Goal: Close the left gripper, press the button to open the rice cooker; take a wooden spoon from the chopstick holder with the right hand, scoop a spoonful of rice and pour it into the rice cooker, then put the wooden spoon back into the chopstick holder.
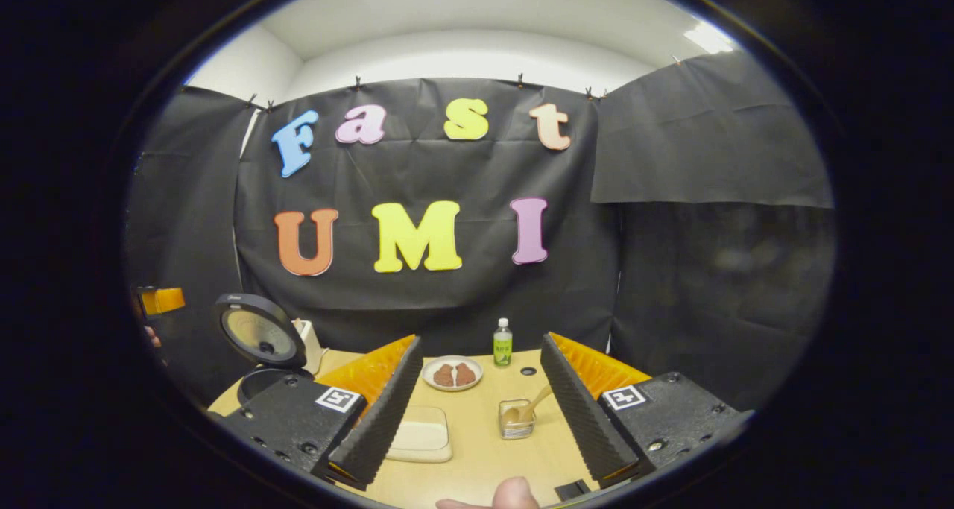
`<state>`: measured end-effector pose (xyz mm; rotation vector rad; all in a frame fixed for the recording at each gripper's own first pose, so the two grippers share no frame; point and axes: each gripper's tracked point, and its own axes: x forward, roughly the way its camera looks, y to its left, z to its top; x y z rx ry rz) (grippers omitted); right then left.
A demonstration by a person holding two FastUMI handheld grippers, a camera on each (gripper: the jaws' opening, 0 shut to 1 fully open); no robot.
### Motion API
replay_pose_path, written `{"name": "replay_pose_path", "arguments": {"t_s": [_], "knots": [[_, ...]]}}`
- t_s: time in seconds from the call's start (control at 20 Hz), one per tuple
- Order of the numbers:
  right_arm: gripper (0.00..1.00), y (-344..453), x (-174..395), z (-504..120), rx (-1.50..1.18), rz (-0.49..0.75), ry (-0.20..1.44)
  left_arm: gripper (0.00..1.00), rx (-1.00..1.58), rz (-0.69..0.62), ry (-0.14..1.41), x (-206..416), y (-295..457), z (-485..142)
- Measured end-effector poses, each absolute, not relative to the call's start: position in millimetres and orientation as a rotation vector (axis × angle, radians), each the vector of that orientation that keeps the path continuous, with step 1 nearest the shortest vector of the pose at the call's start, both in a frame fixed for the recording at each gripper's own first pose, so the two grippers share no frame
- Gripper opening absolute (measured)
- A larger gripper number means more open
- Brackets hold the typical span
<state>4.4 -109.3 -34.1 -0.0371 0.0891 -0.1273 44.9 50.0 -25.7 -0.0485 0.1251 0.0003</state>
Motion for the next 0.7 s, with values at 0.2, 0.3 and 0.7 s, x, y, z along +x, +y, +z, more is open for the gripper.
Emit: {"name": "replay_pose_path", "arguments": {"t_s": [0.2,0.3,0.7], "knots": [[1.00,-113,-12,-54,-0.048,-0.128,0.151,0.94,-0.013,-0.036,0.108,21,43,-30],[0.99,-115,-12,-69,-0.030,-0.109,0.194,0.94,-0.007,-0.039,0.106,7,42,-28],[0.99,-177,42,-141,-0.020,-0.108,0.331,0.94,-0.035,0.008,0.108,-4,10,-22]]}}
